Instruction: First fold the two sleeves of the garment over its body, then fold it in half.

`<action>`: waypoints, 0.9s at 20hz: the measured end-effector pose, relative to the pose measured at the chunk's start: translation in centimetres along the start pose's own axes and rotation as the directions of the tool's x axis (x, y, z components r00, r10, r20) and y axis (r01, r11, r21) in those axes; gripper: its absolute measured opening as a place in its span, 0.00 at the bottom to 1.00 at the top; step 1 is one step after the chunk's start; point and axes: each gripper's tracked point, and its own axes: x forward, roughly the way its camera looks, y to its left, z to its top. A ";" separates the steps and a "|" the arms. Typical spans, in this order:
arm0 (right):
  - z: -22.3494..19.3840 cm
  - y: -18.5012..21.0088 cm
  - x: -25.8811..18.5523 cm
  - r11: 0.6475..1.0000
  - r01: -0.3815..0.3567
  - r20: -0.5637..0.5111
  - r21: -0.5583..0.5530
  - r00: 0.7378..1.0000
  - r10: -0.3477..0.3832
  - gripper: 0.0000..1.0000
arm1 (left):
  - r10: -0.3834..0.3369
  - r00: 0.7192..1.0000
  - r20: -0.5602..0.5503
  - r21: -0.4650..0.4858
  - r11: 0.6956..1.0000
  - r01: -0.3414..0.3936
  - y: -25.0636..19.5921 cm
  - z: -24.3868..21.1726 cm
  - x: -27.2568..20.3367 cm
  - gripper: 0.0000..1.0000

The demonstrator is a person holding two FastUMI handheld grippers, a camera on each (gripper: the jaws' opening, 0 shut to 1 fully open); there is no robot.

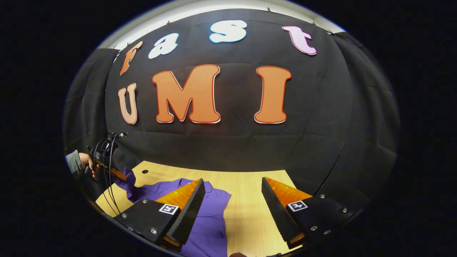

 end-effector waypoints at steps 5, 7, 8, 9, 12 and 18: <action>-0.3 -1.7 -0.4 1.000 -0.004 0.010 0.027 1.000 0.003 0.95 | -0.055 0.998 0.034 0.080 0.995 0.052 -6.8 3.4 -1.4 0.05; -0.5 -2.5 -0.5 0.999 -0.002 0.013 0.040 1.000 0.001 0.95 | -0.072 0.997 0.030 0.129 0.989 0.067 -10.3 4.1 -1.6 0.05; -0.6 -2.9 -0.6 0.999 -0.005 0.014 0.048 1.000 0.004 0.95 | -0.080 0.996 0.028 0.155 0.985 0.075 -11.8 4.5 -1.1 0.05; -0.9 -3.4 -0.7 0.998 0.002 0.010 0.056 1.000 -0.002 0.94 | -0.090 0.996 0.024 0.180 0.980 0.085 -13.4 4.9 -0.9 0.05; -1.3 -5.1 -0.9 0.997 0.012 0.000 0.078 1.000 -0.012 0.95 | -0.120 0.993 0.003 0.243 0.963 0.116 -17.7 5.2 -0.5 0.05; -2.7 -8.7 -1.5 0.988 0.050 -0.027 0.149 0.999 -0.046 0.95 | -0.132 0.988 -0.076 0.356 0.922 0.150 -25.0 4.3 2.2 0.05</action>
